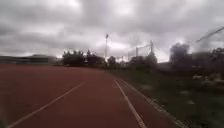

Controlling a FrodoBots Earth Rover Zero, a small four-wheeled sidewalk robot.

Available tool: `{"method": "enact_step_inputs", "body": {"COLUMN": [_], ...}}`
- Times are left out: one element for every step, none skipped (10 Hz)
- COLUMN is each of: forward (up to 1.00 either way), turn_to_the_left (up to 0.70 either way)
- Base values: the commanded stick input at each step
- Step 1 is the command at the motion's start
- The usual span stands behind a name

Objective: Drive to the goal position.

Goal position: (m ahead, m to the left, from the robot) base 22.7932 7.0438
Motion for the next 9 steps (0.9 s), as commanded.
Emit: {"method": "enact_step_inputs", "body": {"forward": [0.7, 0.7, 0.7, 0.7, 0.7, 0.7, 0.7, 0.7, 0.7], "turn_to_the_left": [-0.2, -0.22, -0.03, 0.0, 0.0, 0.0, 0.0, 0.0, 0.0]}}
